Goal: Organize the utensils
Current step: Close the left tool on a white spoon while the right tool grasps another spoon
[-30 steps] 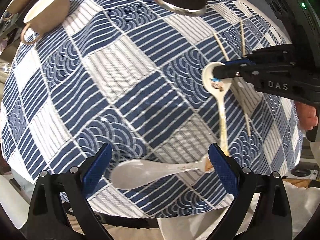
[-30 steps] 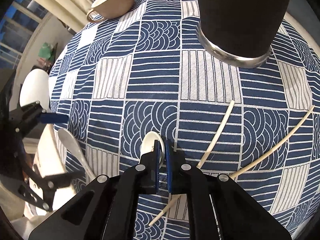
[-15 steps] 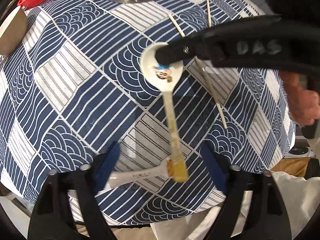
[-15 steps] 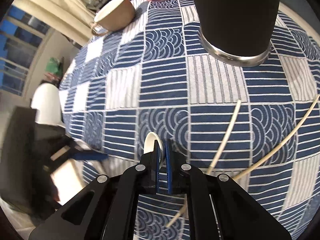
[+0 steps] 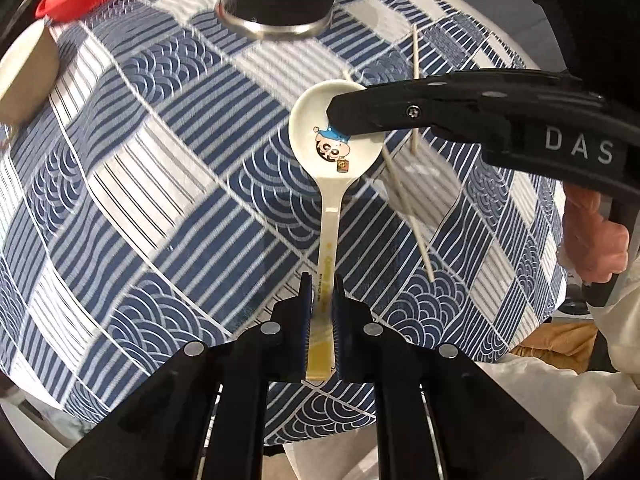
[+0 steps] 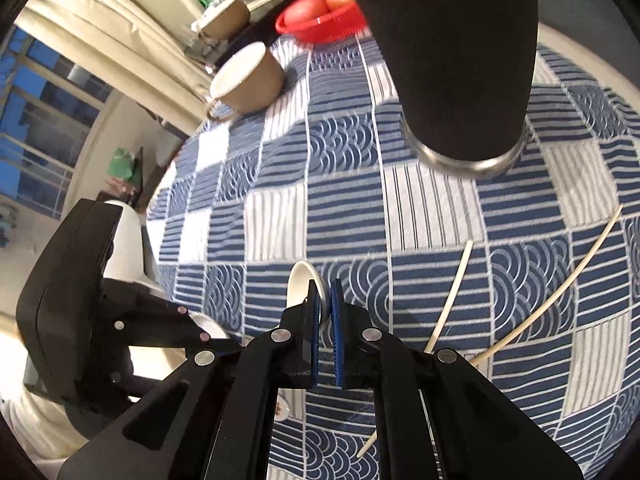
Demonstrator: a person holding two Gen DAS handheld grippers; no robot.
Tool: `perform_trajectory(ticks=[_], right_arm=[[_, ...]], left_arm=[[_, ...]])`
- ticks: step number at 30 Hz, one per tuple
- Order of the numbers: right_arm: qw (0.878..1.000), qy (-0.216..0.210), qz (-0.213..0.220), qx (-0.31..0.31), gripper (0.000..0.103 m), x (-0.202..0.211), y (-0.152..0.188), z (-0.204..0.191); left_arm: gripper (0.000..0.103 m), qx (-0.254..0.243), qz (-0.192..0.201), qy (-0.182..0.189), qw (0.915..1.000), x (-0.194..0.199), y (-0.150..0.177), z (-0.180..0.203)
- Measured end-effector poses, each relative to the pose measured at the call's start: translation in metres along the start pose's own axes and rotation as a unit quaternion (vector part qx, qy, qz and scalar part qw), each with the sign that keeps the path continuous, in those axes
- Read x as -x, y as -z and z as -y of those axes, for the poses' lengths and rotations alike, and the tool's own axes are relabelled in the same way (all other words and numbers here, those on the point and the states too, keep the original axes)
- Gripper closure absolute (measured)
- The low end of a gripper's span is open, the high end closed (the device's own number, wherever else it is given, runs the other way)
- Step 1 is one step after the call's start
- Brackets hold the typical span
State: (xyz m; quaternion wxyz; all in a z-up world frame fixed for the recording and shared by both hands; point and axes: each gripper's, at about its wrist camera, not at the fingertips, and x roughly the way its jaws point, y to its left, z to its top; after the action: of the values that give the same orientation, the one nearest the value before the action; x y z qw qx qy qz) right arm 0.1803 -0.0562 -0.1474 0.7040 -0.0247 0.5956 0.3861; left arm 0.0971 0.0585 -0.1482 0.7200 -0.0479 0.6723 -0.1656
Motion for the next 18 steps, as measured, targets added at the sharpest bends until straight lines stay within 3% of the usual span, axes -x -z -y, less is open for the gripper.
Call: perform_trajectory(ticks=[18], right_arm=[[0.988, 0.04, 0.147, 0.024, 0.096, 0.118, -0.04, -0.026]], left_arm=[[0.089, -0.077, 0.103, -0.008, 0.9917, 0.085, -0.063, 0.02]])
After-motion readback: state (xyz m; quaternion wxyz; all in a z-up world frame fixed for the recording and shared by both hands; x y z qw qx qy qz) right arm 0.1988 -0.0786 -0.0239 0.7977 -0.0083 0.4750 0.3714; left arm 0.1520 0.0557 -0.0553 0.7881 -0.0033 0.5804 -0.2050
